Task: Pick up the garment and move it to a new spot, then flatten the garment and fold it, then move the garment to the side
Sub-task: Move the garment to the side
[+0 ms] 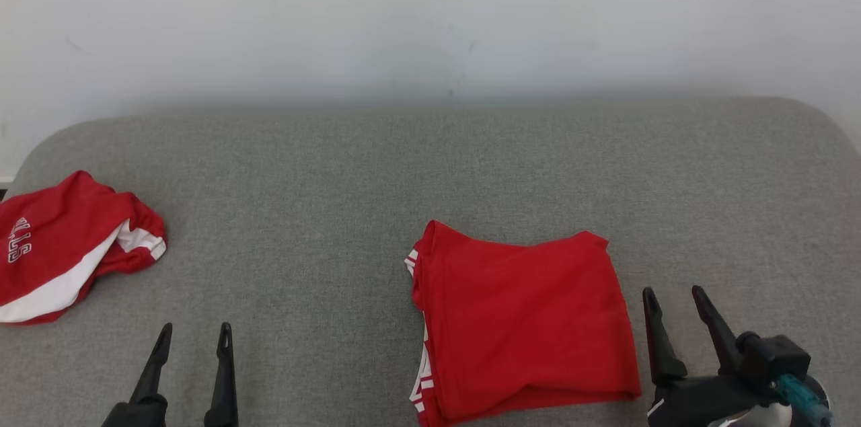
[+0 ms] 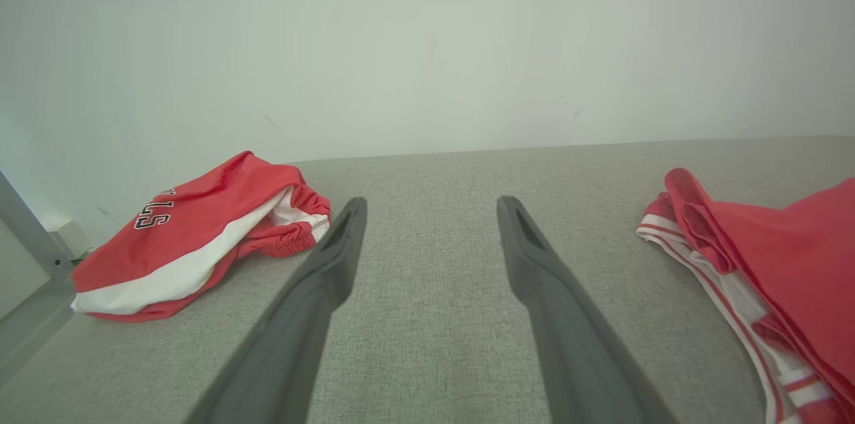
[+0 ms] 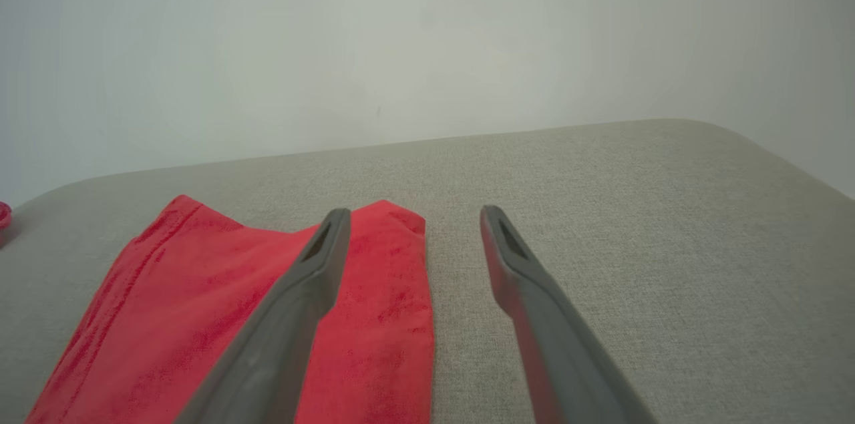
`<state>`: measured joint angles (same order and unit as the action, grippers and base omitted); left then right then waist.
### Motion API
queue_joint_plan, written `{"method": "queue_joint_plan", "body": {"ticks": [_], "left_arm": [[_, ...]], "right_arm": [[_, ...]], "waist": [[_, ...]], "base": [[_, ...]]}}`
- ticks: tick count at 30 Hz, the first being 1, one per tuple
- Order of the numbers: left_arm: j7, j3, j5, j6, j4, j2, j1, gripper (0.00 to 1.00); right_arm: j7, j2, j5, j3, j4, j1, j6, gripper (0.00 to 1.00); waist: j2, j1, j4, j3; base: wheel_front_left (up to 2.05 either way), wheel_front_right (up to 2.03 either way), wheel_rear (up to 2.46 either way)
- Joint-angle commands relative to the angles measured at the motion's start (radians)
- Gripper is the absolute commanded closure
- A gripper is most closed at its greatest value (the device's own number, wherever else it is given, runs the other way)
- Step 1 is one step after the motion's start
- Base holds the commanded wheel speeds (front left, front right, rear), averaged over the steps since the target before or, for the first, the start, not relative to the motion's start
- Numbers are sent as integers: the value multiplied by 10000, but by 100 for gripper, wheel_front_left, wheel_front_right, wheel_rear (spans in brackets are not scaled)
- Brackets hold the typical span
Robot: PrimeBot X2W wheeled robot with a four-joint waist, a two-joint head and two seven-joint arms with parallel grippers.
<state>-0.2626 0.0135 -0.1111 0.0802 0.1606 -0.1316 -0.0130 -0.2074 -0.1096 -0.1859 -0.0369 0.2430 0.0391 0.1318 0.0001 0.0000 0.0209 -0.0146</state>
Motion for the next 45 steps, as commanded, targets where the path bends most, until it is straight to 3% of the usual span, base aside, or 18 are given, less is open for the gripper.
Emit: {"method": "queue_joint_plan", "body": {"ticks": [1,12,23,24,25,26,37,45], "left_arm": [[-30,-3,47,25,-42,11,148,0],[-30,-334,110,66,-24,245,993,0],[-30,-318,121,120,74,277,1202,0],[-30,-318,124,127,78,288,1204,0],[-30,-325,115,139,89,300,1204,0],[-30,-327,108,145,96,307,1198,0],[-30,-448,104,242,-43,337,1424,0],[-30,-595,163,321,-574,259,2039,0]], "right_arm": [[89,-108,-62,-19,50,167,-26,0],[1343,-880,-751,369,2568,2115,-26,0],[1607,-720,-1259,907,4321,2112,-26,0],[1653,-696,-1324,994,4393,2098,-26,7],[1645,-684,-1401,1071,4422,2094,-26,85],[1606,-678,-1481,1140,4425,2110,-26,100],[1234,-1701,-1570,1720,3906,3894,-28,100],[1418,-3442,-1766,2180,3627,5785,-28,100]], "waist": [[-1,0,133,-213],[-1,0,966,-1376],[-1,0,1149,-1418],[-1,0,1131,-1422],[-1,0,1110,-1426],[-1,0,1080,-1434],[-1,0,612,-1943],[-1,0,187,-3194]], "base": [[0,0,0],[0,0,0],[0,0,0],[0,0,0],[0,0,0],[0,0,0],[0,0,0],[0,0,0]]}}
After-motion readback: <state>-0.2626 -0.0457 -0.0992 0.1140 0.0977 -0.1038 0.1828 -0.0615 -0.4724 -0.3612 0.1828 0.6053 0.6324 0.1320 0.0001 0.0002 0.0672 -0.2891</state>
